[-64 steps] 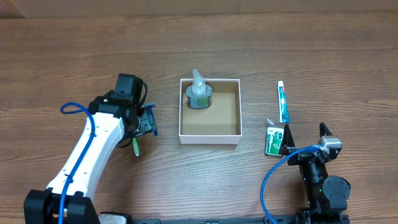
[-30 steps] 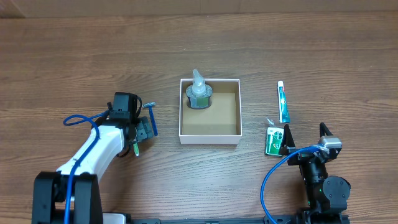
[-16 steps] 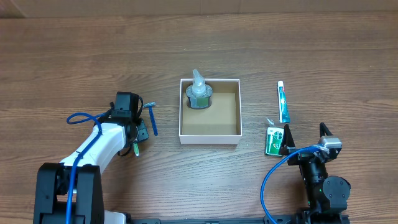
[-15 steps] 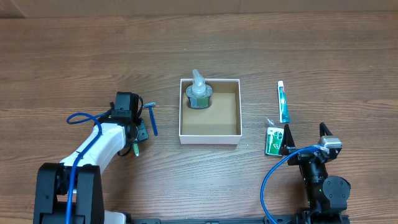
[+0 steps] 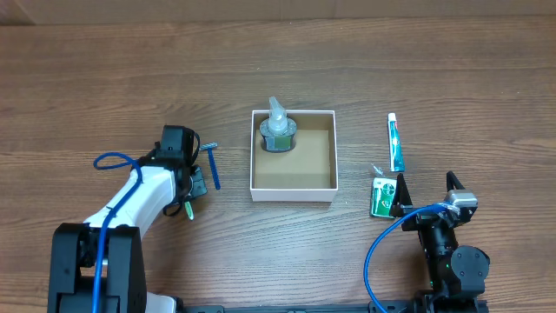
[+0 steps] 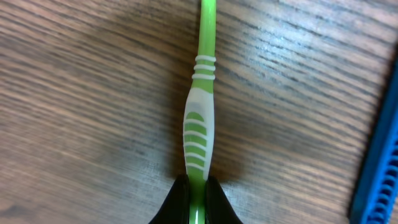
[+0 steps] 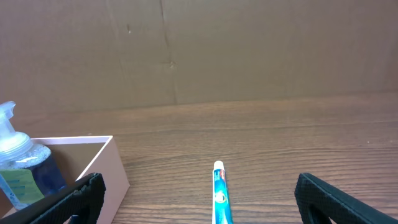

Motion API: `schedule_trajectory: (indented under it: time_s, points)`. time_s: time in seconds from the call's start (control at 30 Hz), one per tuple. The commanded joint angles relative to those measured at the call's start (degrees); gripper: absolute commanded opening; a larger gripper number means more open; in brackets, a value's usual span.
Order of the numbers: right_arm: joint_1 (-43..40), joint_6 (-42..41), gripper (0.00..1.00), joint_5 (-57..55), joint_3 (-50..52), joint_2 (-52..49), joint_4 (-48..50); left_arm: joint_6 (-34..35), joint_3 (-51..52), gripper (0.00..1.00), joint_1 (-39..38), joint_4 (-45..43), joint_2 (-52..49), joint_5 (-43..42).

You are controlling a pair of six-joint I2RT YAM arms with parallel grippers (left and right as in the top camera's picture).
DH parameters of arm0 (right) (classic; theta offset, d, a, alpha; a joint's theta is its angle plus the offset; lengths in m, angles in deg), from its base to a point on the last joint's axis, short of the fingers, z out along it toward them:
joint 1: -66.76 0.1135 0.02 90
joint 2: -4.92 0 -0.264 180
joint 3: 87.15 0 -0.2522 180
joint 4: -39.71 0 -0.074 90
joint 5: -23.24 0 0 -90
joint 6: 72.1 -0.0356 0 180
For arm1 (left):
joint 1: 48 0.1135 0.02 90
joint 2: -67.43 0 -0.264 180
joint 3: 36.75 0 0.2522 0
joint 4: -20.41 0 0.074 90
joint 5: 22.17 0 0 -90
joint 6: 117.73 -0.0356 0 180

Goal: Pack container
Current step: 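Carry the toothbrush with the left gripper into the box, release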

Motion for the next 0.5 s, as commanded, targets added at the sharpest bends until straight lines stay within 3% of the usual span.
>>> schedule_trajectory:
  time_s: [0.0,0.23,0.47]
  points:
    - [-0.26,0.42,1.00,0.11,0.59,0.55,0.52,-3.04,-6.27,0.04,0.42,3.32,-0.55,0.57]
    - [-0.26,0.39,1.00,0.11,0.59,0.55,0.52,-2.99,-20.22,0.04,-1.09,16.50,-0.22,-0.42]
    - [-0.26,0.42,1.00,0.11,0.59,0.55,0.52,-1.81,-29.97,0.04,-8.11,22.08,2.45,-6.71]
